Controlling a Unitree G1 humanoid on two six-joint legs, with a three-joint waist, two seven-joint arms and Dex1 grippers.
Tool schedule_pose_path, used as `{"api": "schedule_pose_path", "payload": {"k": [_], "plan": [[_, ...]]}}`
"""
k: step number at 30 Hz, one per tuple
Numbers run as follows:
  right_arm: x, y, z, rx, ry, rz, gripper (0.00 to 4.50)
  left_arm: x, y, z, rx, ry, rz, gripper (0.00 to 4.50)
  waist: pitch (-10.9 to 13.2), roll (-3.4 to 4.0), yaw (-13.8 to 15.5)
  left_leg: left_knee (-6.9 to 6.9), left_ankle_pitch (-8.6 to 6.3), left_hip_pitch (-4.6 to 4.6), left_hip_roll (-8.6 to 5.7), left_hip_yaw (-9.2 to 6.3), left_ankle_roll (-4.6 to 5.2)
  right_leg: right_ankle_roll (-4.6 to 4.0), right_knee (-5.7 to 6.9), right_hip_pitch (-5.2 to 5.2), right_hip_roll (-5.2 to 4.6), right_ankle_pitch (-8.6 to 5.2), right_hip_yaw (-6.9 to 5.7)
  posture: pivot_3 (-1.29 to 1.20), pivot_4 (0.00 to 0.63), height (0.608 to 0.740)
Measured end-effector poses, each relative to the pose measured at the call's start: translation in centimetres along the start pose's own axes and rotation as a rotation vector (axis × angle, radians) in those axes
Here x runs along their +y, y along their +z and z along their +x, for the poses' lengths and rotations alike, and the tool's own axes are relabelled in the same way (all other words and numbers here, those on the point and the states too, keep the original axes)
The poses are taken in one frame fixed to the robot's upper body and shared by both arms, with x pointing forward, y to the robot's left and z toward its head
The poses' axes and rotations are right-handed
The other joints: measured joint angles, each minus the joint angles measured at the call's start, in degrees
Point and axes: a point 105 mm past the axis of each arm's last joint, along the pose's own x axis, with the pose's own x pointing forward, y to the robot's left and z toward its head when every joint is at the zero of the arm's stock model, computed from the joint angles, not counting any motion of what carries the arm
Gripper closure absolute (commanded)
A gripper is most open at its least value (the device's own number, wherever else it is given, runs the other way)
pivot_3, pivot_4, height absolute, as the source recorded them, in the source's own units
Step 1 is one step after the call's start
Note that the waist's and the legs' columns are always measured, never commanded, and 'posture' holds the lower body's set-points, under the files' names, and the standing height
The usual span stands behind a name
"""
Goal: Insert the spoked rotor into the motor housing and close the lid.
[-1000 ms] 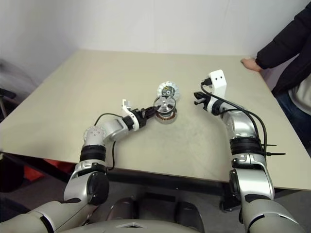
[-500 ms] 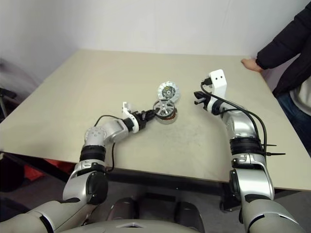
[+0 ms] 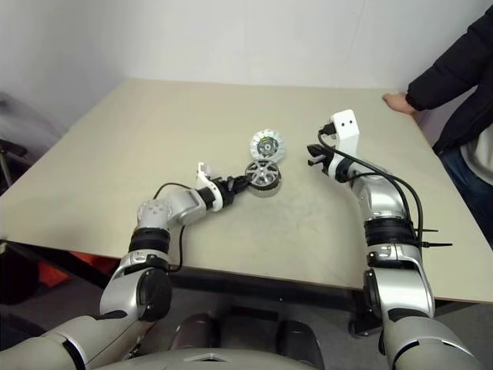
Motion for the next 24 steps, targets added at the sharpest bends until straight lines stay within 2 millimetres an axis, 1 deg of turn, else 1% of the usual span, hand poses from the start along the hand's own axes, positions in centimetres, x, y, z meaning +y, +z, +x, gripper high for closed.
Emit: {"api": "schedule_pose_path", "payload": {"k": [2,4,8,13,16,18,20,24], "plan": [[0.0,0.0,0.0,0.000,0.000,0.000,4.50,0.0,0.0,0.0,0.000,-0.002,0.001,4.07,0.00,0.00,0.00,0.00,0.00,0.00,0.00,0.00,0.00,0.00,0.00,0.00,0.00,0.00,0.00,0.00,0.000,0.740],[0.0,0.0,0.0,-0.001,0.001,0.000,4.50,0.0,0.0,0.0,-0.001,-0.002,0.004,3.38,0.00,0.00,-0.01,0.00,0.00,0.01,0.00,0.00,0.00,0.00,0.00,0.00,0.00,0.00,0.00,0.00,0.000,0.740],[0.2,0.0,0.1,-0.002,0.004,0.001,4.50,-0.4,0.1,0.0,0.000,-0.024,0.008,2.20,0.00,0.00,-0.01,0.00,0.00,0.10,0.00,0.00,-0.01,0.03,0.00,0.10,-0.01,-0.02,0.00,0.00,0.000,0.740],[0.3,0.0,0.2,-0.007,0.008,0.001,4.50,-0.6,0.1,0.0,0.002,-0.032,0.009,2.20,0.00,0.00,-0.06,0.00,0.01,0.16,0.00,0.00,-0.02,0.07,0.00,0.17,-0.01,-0.04,0.00,0.00,0.000,0.740],[0.4,0.0,0.2,-0.008,0.010,0.001,4.50,-0.8,-0.1,-0.5,0.016,-0.039,0.019,2.20,0.00,0.00,-0.11,0.00,-0.01,0.08,0.02,0.00,0.00,0.04,0.00,0.09,0.00,-0.02,-0.01,0.00,0.000,0.740],[0.4,0.0,0.2,-0.009,0.013,0.001,4.50,-0.6,-0.1,-1.3,0.025,-0.044,0.035,2.20,0.00,0.00,-0.20,0.00,-0.03,0.00,0.02,0.01,0.04,-0.23,0.00,0.01,0.00,0.13,-0.02,0.00,0.000,0.740],[0.7,0.2,0.2,-0.016,0.027,-0.002,4.50,-0.5,-0.1,-2.6,0.031,-0.056,0.054,2.20,0.00,0.00,-0.29,-0.01,-0.03,-0.10,0.04,0.01,0.10,-0.27,-0.01,-0.10,0.00,0.15,-0.02,0.00,0.000,0.740],[2.3,0.9,0.4,-0.046,0.083,-0.014,4.50,-0.5,0.1,-4.9,0.029,-0.066,0.103,2.20,0.00,0.01,-0.31,-0.01,-0.04,-0.11,0.04,0.03,0.09,-0.27,0.00,-0.11,0.00,0.15,-0.02,0.00,0.000,0.740]]}}
